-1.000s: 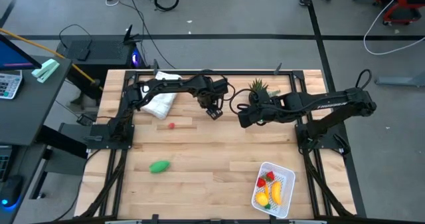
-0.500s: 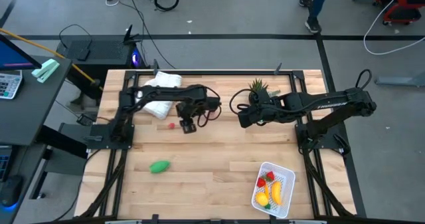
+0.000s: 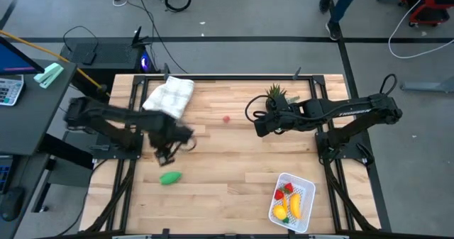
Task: Pick and placing Produce into tupperware
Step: Put the corn into the white bin
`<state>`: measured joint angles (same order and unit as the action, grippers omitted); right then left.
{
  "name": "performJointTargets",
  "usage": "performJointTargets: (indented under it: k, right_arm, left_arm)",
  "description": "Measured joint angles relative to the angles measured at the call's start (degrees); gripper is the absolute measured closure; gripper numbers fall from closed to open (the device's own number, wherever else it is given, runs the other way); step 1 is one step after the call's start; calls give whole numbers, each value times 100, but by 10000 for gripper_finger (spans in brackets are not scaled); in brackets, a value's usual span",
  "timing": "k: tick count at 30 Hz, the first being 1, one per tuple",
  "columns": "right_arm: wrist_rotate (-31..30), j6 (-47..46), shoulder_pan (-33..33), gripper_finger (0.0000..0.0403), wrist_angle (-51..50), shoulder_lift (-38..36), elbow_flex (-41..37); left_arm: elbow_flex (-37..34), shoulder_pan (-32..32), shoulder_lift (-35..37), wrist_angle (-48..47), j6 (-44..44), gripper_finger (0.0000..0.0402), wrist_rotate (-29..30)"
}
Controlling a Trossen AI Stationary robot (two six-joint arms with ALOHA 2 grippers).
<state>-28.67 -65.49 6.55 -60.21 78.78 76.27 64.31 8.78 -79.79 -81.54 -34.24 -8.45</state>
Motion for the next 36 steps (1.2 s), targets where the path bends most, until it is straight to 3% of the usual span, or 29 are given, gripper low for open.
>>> performJointTargets:
  k: [5,9,15,21,36]
  right_arm:
    - [-2,4,0,240,2,2,0]
    - [-2,13,0,240,3,2,0]
    - [-4,13,0,240,4,2,0]
    - [-2,-24,0,240,23,2,0]
    - [-2,-46,0,241,54,2,0]
  left_arm:
    - [-1228,1076,833,1978,-1376,216,-315]
    - [-1585,1706,932,3348,-1481,201,93]
    - [-1731,2166,601,3094,-1483,158,161]
    - [-1796,2210,177,3277,-1616,118,162]
    - [-1787,2196,-604,4026,-1404,111,133]
